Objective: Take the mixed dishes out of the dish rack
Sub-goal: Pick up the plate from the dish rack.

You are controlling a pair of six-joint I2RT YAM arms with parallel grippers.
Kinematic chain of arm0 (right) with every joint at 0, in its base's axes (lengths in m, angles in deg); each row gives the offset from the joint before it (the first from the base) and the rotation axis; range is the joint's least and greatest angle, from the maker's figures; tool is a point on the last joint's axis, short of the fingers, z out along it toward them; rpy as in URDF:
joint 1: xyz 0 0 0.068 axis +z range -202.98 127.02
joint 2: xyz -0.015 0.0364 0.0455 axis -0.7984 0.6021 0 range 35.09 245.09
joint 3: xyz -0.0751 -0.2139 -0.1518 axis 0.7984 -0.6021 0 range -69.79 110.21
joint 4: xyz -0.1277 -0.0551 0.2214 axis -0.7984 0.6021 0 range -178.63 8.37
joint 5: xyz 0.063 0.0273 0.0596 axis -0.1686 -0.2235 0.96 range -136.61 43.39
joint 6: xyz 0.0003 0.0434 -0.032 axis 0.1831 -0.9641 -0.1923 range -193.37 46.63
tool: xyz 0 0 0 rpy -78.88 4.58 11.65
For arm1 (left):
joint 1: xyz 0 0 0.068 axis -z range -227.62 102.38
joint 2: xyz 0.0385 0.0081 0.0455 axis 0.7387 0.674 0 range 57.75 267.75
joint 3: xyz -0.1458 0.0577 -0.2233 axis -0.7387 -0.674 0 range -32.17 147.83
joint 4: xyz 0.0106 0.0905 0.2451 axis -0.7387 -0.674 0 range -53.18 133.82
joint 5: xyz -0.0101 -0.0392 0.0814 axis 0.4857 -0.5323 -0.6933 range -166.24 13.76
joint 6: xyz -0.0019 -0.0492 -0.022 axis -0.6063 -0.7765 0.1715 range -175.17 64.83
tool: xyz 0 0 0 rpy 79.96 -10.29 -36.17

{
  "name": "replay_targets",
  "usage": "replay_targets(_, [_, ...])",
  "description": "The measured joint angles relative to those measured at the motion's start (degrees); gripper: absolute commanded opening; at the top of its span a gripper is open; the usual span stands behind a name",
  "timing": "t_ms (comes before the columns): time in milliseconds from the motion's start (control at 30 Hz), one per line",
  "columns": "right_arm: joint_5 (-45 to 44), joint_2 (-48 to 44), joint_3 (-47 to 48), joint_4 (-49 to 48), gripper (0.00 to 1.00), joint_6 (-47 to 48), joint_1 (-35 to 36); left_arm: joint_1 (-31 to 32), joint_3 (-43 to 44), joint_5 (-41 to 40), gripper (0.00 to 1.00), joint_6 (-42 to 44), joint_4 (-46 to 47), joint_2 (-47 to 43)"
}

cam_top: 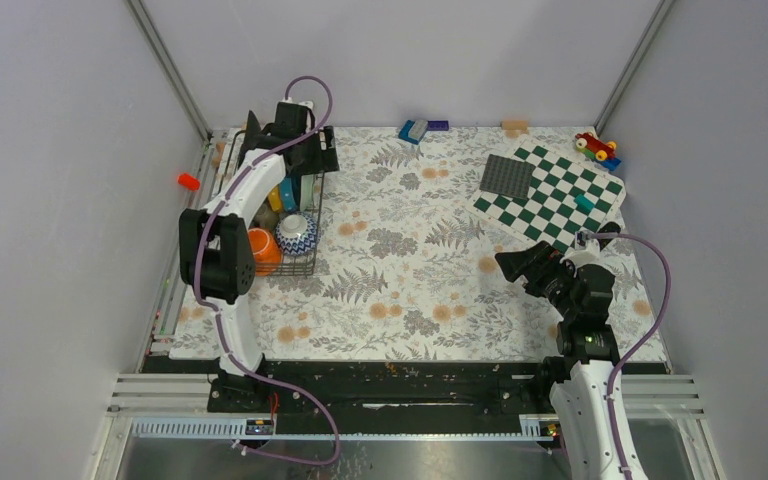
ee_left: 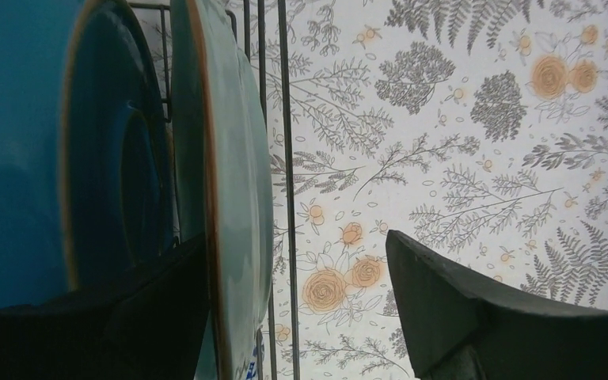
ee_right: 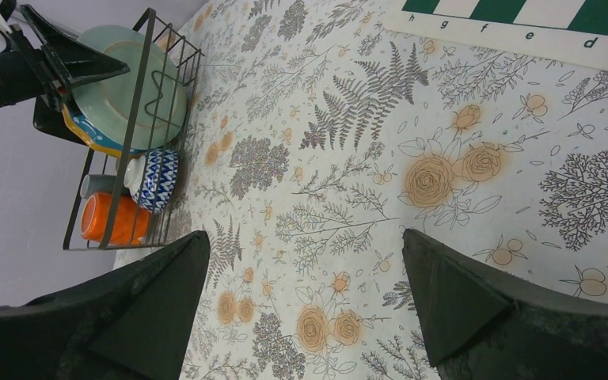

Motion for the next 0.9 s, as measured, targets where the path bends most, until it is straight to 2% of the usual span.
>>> replay_targets(167, [-0.3, 0.0, 0.0, 0.0, 0.99, 0.0, 0.0, 0.0, 0.0, 0.1, 0.71, -0.2, 0.0, 1.9])
replay_targets(567, [-0.3, 0.1, 0.0, 0.4, 0.99, 0.0, 0.0, -0.5, 1.5, -0.7, 0.46, 0.2, -1.7, 3.3])
replay_targets(700, [-0.3, 0.1, 0.0, 0.4, 0.99, 0.0, 0.0, -0.6, 1.7, -0.4, 0.33, 0.2, -2.2, 3.4])
replay_targets(900, [-0.3, 0.1, 0.0, 0.4, 0.99, 0.0, 0.0, -0.9, 1.8, 0.0, 0.24, 0.3, -2.3, 3.5])
